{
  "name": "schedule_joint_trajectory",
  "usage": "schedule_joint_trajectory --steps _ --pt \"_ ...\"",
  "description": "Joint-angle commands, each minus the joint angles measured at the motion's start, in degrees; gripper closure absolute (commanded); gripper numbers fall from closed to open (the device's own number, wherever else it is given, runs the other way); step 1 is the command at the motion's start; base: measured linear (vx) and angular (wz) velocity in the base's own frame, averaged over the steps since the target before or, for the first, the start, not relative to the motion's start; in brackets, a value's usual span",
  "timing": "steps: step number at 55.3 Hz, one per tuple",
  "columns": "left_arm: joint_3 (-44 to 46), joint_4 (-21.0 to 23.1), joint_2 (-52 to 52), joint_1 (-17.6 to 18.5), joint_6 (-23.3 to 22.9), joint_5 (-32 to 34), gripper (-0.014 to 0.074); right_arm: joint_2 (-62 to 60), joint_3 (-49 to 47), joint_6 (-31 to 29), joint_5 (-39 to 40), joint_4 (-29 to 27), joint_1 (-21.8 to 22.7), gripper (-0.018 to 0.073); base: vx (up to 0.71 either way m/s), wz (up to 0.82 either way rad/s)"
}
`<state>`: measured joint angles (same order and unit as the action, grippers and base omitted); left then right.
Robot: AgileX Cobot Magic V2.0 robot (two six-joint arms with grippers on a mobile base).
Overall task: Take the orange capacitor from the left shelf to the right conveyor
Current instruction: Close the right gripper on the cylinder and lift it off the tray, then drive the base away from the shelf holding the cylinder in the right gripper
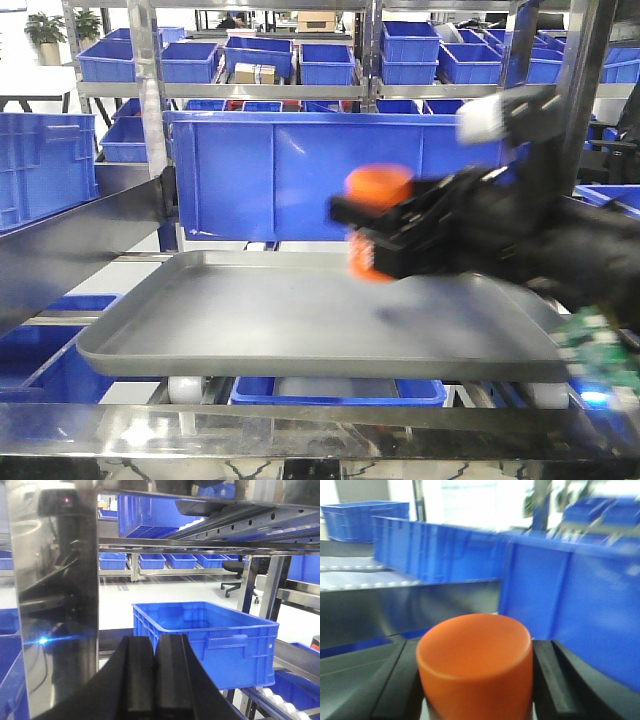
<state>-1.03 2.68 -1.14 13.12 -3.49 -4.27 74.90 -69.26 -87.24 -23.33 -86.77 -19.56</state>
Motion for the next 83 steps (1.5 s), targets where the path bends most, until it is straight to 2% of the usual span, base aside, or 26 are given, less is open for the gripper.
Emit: schedule_joint_trajectory --steps 1,6,12,18,26,30,36,40,63,73,83 --pt "1.7 0.3 -0.2 0.4 -0.3 4.7 0.0603 -5.6 -2.0 2.2 2.2 4.7 0.0 0.0568 0.0 0.0" --pt "1.7 0.3 -0.2 0.4 -0.3 4.7 0.0603 -8.9 -2.0 6.1 2.1 10.5 0.0 0.0568 0.0 0.0" --pt "1.7 0.3 -0.2 0.4 -0.3 4.7 0.0603 -13.0 -1.9 14.2 0.3 21.8 0.0 0.0568 0.0 0.0" --pt "1.7 0.3 -0.2 0.4 -0.3 4.7 0.0603 -17.0 -1.9 27.8 -3.4 36.5 0.0 0.0568 0.0 0.0" --pt "1.7 0.3 -0.2 0.4 -0.3 4.7 0.0603 -22.1 -1.9 49.9 -11.4 61.8 0.0 0.0567 0.0 0.0" --pt "1.7 0.3 -0.2 0.4 -0.3 4.7 0.0603 -24.1 -1.5 60.5 -16.4 72.4 0.0 0.0567 0.0 0.0" --pt "1.7 0.3 -0.2 0.4 -0.3 4.7 0.0603 -28.2 1.5 70.8 -20.3 83.3 0.0 0.0567 0.0 0.0" --pt "1.7 0.3 -0.2 0.4 -0.3 4.7 0.0603 -32.3 5.4 73.0 -19.3 85.8 0.0 0.0567 0.0 0.0" --pt "1.7 0.3 -0.2 0.4 -0.3 4.7 0.0603 -61.8 31.5 72.8 -1.4 85.1 0.0 0.0567 0.0 0.0" --pt "1.7 0.3 -0.2 0.4 -0.3 4.7 0.0603 -68.6 35.6 72.8 0.0 85.1 0.0 0.0567 0.0 0.0" --pt "1.7 0.3 -0.2 0.4 -0.3 4.7 0.0603 -70.2 35.7 72.8 -0.6 85.1 0.0 0.0567 0.0 0.0"
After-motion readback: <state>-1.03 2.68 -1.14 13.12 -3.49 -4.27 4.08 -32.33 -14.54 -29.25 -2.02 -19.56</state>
